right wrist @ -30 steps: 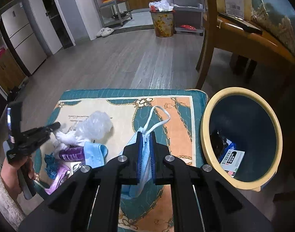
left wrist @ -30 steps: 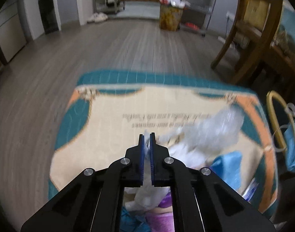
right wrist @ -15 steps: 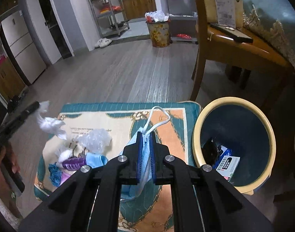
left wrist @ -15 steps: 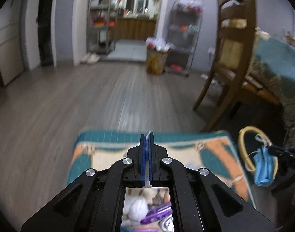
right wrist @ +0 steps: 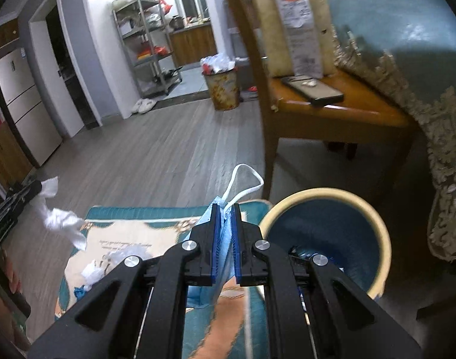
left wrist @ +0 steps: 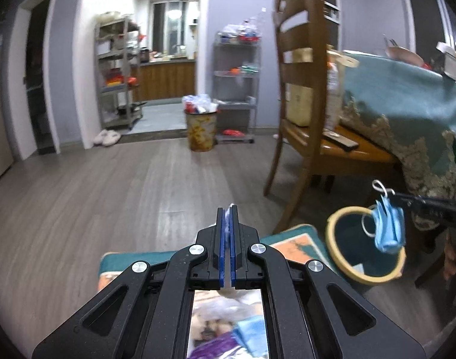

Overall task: Collect trash
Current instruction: 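Carry the blue mask with the right gripper over the bin and lower it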

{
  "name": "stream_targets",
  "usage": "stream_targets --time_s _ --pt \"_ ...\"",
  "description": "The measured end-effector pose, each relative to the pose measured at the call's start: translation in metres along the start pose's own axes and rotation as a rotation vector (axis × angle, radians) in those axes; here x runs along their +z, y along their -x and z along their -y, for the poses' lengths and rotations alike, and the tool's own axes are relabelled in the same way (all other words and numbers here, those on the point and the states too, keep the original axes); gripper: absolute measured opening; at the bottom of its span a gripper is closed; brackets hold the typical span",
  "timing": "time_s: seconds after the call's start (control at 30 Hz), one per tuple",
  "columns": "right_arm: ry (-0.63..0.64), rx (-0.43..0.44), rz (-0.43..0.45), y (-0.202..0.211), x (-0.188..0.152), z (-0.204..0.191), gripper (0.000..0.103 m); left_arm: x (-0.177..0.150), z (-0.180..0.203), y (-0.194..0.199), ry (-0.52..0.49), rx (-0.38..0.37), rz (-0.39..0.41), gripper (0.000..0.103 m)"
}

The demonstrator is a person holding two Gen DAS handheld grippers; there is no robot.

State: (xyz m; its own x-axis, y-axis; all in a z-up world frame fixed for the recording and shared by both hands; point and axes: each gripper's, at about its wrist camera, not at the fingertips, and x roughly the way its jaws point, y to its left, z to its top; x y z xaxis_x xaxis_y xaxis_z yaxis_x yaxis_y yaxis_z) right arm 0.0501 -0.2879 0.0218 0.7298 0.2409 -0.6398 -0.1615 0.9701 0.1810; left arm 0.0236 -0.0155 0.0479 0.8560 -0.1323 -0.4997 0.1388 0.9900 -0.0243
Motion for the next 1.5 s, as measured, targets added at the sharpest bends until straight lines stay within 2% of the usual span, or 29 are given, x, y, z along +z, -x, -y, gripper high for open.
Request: stream_targets --time_s 0.23,0.47,0.67,0.93,1.13,1.5 --pt "-0.051 -0.074 0.011 0.003 0.001 0.048 0.007 0.008 0.059 -0.031 -0.014 -0.114 -0.023 0.003" --pt "-0.113 -0.162 -0.065 -0.012 -0.017 0.106 0.007 -0.003 0.128 -0.072 -0.078 -0.22 -0.088 0.004" --pt "-0.17 -0.207 -0.129 -0.024 -0.036 0.14 0.007 -0.017 0.18 -0.107 -0.106 -0.3 -0.146 0.004" --pt "-0.185 -0.24 -0.196 -0.04 -0.053 0.161 0.007 -0.033 0.211 -0.137 -0.093 -0.372 -0.195 0.004" --pt "-0.174 -0.247 -0.222 -0.05 -0.058 0.165 0.007 -0.047 0.223 -0.151 -0.114 -0.388 -0.231 0.004" --pt "-0.16 -0.255 -0.184 -0.049 -0.053 0.161 0.01 -0.048 0.218 -0.154 -0.094 -0.397 -0.24 0.004"
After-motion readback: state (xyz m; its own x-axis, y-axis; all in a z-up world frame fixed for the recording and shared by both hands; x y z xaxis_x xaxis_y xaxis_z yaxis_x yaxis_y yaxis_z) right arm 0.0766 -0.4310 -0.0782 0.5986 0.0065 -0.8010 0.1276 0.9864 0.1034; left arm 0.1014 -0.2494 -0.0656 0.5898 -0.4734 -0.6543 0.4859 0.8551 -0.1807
